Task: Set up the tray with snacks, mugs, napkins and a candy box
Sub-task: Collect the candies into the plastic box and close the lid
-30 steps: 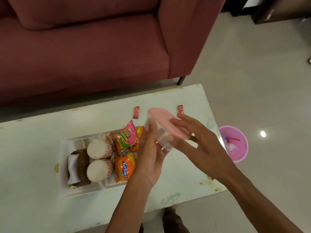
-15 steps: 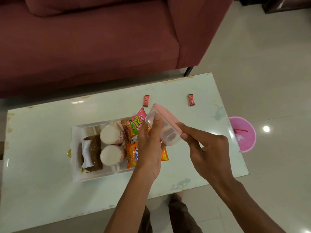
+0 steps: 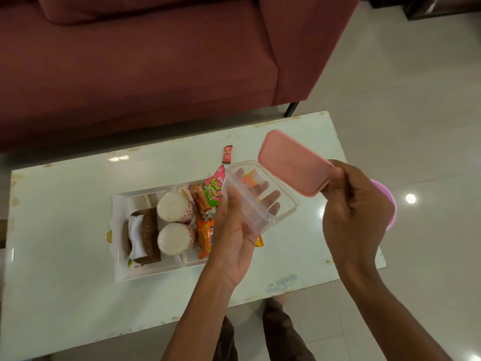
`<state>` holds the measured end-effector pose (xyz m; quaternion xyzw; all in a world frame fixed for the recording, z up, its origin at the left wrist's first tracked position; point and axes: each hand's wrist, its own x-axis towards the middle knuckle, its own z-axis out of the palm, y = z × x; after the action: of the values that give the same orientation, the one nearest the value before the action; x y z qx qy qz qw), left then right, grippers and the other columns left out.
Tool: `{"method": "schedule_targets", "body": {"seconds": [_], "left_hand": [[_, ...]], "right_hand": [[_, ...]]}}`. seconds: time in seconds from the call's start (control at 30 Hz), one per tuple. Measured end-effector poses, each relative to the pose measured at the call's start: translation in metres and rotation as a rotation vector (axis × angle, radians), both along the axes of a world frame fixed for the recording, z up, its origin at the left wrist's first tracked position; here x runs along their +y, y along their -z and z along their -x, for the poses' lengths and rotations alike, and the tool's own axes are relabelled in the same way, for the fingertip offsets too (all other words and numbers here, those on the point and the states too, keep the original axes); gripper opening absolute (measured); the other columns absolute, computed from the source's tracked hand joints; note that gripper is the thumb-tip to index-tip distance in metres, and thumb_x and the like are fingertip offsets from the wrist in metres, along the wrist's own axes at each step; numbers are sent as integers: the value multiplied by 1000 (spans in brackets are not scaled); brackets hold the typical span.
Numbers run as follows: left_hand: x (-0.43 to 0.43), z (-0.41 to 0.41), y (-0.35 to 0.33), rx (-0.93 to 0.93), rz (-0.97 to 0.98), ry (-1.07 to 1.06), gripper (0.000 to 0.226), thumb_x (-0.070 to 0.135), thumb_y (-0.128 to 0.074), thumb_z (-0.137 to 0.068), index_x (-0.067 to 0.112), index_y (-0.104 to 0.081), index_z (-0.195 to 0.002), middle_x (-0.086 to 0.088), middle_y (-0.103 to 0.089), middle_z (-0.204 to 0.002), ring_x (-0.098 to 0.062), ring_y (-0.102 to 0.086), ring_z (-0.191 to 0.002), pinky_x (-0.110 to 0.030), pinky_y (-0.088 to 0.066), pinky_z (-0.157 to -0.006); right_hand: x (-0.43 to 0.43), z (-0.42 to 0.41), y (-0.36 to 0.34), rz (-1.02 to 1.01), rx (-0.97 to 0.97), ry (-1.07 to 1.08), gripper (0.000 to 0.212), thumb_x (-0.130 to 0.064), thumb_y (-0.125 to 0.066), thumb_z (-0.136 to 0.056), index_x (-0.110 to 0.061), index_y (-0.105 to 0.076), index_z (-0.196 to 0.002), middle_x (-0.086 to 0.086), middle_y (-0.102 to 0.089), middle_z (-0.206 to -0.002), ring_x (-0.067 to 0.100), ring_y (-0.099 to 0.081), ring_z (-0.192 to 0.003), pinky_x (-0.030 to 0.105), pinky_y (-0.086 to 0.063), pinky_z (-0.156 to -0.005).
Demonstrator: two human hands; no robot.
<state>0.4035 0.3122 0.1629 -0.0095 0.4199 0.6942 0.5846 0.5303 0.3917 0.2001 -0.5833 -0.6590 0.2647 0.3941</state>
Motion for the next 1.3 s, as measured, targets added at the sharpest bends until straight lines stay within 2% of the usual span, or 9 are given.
{"method": "schedule_targets", "body": {"seconds": [0.1, 0.2, 0.3, 0.47, 0.67, 0.73, 0.8, 0.9, 1.3], "left_hand": [[-5, 1, 3, -33, -29, 1, 85, 51, -86, -59, 20, -58, -132, -15, -65, -133, -33, -65, -120, -44, -56, -96], [-7, 3, 7, -72, -30, 6, 100, 53, -90, -49, 17, -56, -136, -19, -56, -143, -31, -64, -120, -43, -53, -100], [-10, 5, 11, -117, -107, 13, 89, 53, -88, -53, 18, -65, -131, -17, -52, -147, -31, -63, -121, -47, -44, -107], [-15, 0, 25, -163, -136, 21, 63, 54, -56, -83, 16, -64, -133, -12, -63, -135, -28, -64, -121, -45, -44, -108], [-21, -13, 59, -355, -44, 44, 67, 44, -7, -106, 18, -61, -136, -15, -59, -141, -32, -67, -115, -40, -64, -74], [-23, -17, 64, -326, -26, 50, 63, 43, -10, -106, 15, -53, -143, -16, -57, -143, -33, -65, -119, -40, -63, -77], [-24, -19, 67, -253, 1, 57, 55, 46, -37, -102, 13, -50, -145, -17, -59, -141, -32, -63, -122, -40, -62, -83], [-23, -21, 71, -168, 10, 92, 86, 53, -78, -72, 13, -52, -143, -18, -61, -138, -31, -63, -123, -39, -59, -90], [6, -28, 73, -269, 41, 89, 91, 44, -79, -76, 14, -38, -152, -23, -53, -145, -37, -56, -130, -44, -56, -94]], "right_hand": [[3, -5, 4, 285, 321, 140, 27, -23, -48, -102, -7, -70, -106, 1, -74, -94, 15, -72, -88, 34, -61, -79], [0, -15, 16, 524, 610, 225, 25, -25, -49, -102, -13, -70, -98, -1, -76, -97, 15, -73, -92, 31, -61, -79], [-2, -29, 39, 605, 723, 312, 26, -21, -51, -101, -22, -73, -87, -2, -76, -99, 15, -74, -92, 31, -61, -76], [3, -52, 113, 718, 645, 524, 21, -19, -50, -101, -15, -70, -94, 4, -74, -101, 16, -73, -94, 35, -59, -84], [20, -64, 203, 848, 617, 674, 27, -16, -48, -102, 0, -66, -113, 20, -69, -111, 31, -68, -101, 34, -57, -78], [24, -66, 221, 873, 561, 671, 27, -18, -48, -102, -2, -67, -110, 19, -70, -108, 30, -69, -99, 37, -58, -81], [26, -68, 234, 891, 500, 650, 26, -20, -49, -102, -3, -68, -107, 17, -71, -107, 29, -69, -98, 41, -59, -83], [28, -72, 246, 912, 444, 654, 25, -19, -53, -100, -2, -70, -106, 15, -72, -103, 28, -70, -96, 42, -60, -82], [22, -93, 248, 847, 268, 586, 26, -18, -67, -92, -1, -67, -112, 13, -70, -103, 27, -71, -91, 36, -61, -77]]}}
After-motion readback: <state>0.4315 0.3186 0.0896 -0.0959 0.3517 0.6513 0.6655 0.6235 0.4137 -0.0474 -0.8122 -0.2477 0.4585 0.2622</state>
